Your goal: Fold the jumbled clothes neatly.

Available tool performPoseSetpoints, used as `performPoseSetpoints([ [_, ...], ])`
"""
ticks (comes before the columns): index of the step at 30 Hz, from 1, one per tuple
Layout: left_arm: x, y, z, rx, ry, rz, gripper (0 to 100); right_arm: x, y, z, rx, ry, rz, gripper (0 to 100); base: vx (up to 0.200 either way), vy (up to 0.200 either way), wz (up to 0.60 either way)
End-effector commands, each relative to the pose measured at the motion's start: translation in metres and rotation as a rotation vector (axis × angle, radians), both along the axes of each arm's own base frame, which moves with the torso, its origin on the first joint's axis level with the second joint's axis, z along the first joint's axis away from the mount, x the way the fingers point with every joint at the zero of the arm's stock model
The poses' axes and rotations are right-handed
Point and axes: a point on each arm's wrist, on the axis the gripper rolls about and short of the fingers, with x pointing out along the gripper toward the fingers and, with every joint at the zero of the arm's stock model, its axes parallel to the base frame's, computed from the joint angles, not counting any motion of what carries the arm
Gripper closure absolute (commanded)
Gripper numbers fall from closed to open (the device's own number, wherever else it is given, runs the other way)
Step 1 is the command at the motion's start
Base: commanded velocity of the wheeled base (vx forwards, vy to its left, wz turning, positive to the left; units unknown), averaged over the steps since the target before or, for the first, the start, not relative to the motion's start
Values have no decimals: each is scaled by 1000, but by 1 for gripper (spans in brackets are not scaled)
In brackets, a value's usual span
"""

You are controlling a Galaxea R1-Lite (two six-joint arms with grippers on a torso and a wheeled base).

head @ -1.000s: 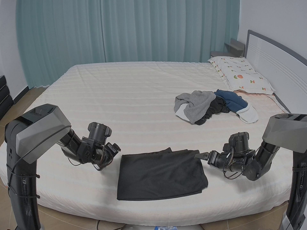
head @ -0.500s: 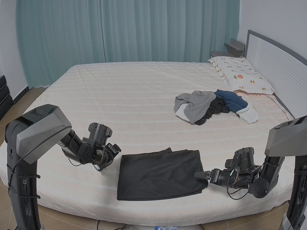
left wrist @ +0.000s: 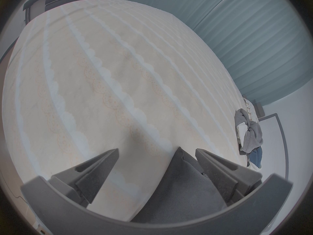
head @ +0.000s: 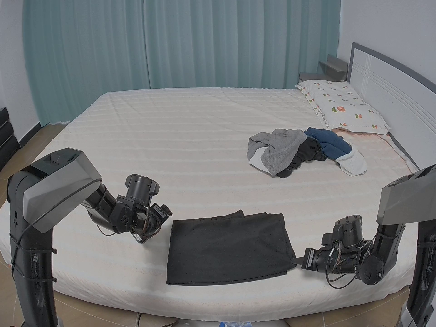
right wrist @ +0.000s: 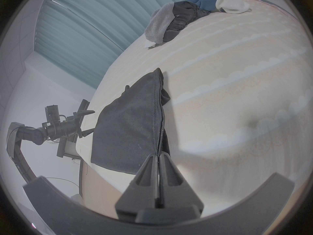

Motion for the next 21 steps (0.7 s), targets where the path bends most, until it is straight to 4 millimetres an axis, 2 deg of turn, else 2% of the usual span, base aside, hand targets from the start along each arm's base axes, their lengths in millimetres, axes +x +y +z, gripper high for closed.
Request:
performPoseSetpoints([
  [1, 0, 0, -1, 1, 1, 2, 0, -3, -3, -1, -3, 9, -3, 100, 0, 0, 0],
  [13, 0, 1, 0, -2, 1, 2, 0, -6, -4, -2, -11, 14, 1, 100, 0, 0, 0],
  [14, -1, 1, 1, -3, 0, 1, 0, -6, -4, -1, -9, 11, 2, 0, 0, 0, 0],
  [21, -7, 3, 1, -15, 13, -6, 0, -5, -5, 5, 22, -33, -11, 0, 0, 0, 0],
])
